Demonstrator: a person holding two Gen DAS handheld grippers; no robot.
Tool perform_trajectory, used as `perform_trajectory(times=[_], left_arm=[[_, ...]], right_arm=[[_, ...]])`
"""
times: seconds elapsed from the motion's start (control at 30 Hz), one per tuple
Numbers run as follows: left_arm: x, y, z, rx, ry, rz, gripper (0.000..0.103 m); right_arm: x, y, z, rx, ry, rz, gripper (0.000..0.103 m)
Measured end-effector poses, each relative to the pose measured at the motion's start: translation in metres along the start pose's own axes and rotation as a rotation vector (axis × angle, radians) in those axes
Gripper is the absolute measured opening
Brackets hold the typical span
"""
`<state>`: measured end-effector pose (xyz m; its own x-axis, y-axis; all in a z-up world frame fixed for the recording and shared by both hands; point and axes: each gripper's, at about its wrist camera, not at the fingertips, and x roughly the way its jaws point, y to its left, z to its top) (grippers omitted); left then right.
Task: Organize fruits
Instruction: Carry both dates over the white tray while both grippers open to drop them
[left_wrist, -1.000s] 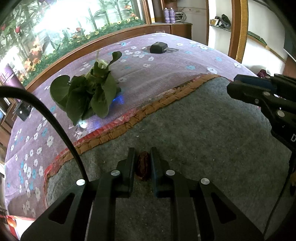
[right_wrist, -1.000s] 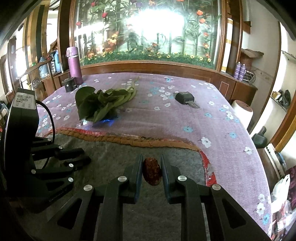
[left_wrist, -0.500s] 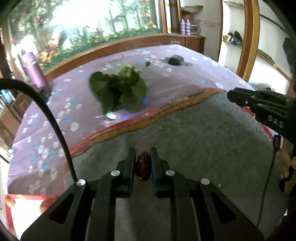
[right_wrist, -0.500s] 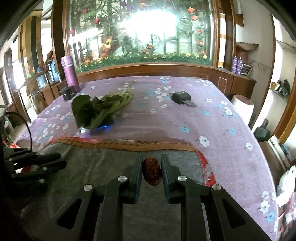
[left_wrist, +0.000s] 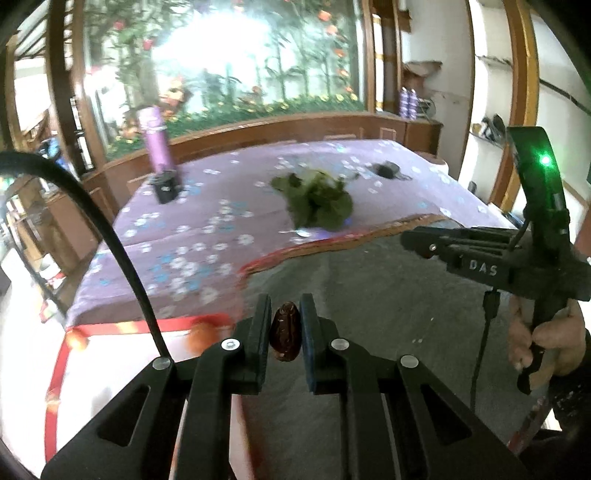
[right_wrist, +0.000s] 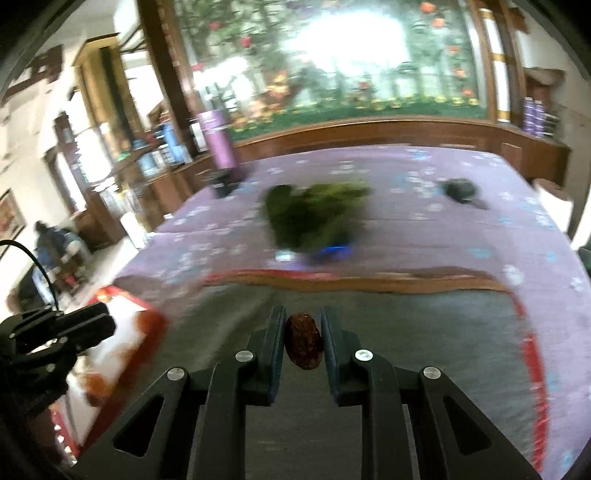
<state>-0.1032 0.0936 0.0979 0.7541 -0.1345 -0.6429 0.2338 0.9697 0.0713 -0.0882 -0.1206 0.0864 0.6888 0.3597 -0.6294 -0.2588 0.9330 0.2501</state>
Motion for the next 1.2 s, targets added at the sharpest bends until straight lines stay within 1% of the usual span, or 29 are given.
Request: perform_trajectory(times=[0.07, 0.2, 0.27, 0.37, 0.47, 0.57, 0.67, 0.77, 0.83, 0.93, 0.97, 1.03, 1.07, 1.1, 1.17, 1.2], left_arm=[[-0.014, 0.012, -0.006, -0.022, -0.017, 0.013, 0.013], [-0.036, 0.042, -0.022, -0.071, -0.043, 0.061, 0.013], [-0.046, 0.058, -0.03, -0.095, -0.051, 0.086, 0.013], [-0.057, 0.084, -0.042, -0.125, -0.059, 0.142, 0.013], [-0.062, 0.109, -0.054, -0.161, -0.049, 0.183, 0.013], [-0.058, 0.127, -0.067, -0.186, -0.02, 0.207, 0.013], [-0.046, 0.138, -0.077, -0.205, 0.019, 0.226, 0.013], [-0.032, 0.147, -0.089, -0.238, 0.06, 0.229, 0.013], [-0.027, 0.15, -0.094, -0.242, 0.076, 0.241, 0.013], [-0.019, 0.155, -0.101, -0.251, 0.101, 0.261, 0.013], [-0.019, 0.156, -0.102, -0.249, 0.107, 0.272, 0.013], [-0.017, 0.157, -0.105, -0.243, 0.117, 0.31, 0.013], [-0.017, 0.157, -0.106, -0.237, 0.128, 0.338, 0.014], [-0.018, 0.156, -0.106, -0.231, 0.129, 0.355, 0.018], [-0.022, 0.153, -0.106, -0.228, 0.123, 0.391, 0.032], [-0.025, 0.153, -0.105, -0.229, 0.119, 0.409, 0.045]], right_arm=[[-0.001, 0.028, 0.003, -0.037, -0.005, 0.041, 0.02], [-0.002, 0.078, 0.009, -0.092, -0.002, 0.119, 0.02], [0.001, 0.1, 0.01, -0.12, 0.006, 0.143, 0.02], [0.008, 0.137, 0.008, -0.17, 0.018, 0.178, 0.02], [0.023, 0.17, 0.005, -0.199, 0.054, 0.227, 0.02], [0.041, 0.199, -0.003, -0.233, 0.098, 0.245, 0.02], [0.063, 0.219, -0.015, -0.242, 0.159, 0.274, 0.02], [0.08, 0.234, -0.027, -0.268, 0.208, 0.276, 0.019], [0.089, 0.239, -0.035, -0.27, 0.239, 0.281, 0.019], [0.099, 0.245, -0.043, -0.275, 0.267, 0.284, 0.02], [0.102, 0.246, -0.045, -0.278, 0.274, 0.283, 0.022], [0.105, 0.246, -0.047, -0.278, 0.28, 0.283, 0.023], [0.106, 0.246, -0.046, -0.273, 0.286, 0.289, 0.023], [0.106, 0.246, -0.046, -0.27, 0.29, 0.293, 0.023], [0.103, 0.246, -0.045, -0.275, 0.278, 0.29, 0.027], [0.099, 0.246, -0.044, -0.281, 0.266, 0.286, 0.033]])
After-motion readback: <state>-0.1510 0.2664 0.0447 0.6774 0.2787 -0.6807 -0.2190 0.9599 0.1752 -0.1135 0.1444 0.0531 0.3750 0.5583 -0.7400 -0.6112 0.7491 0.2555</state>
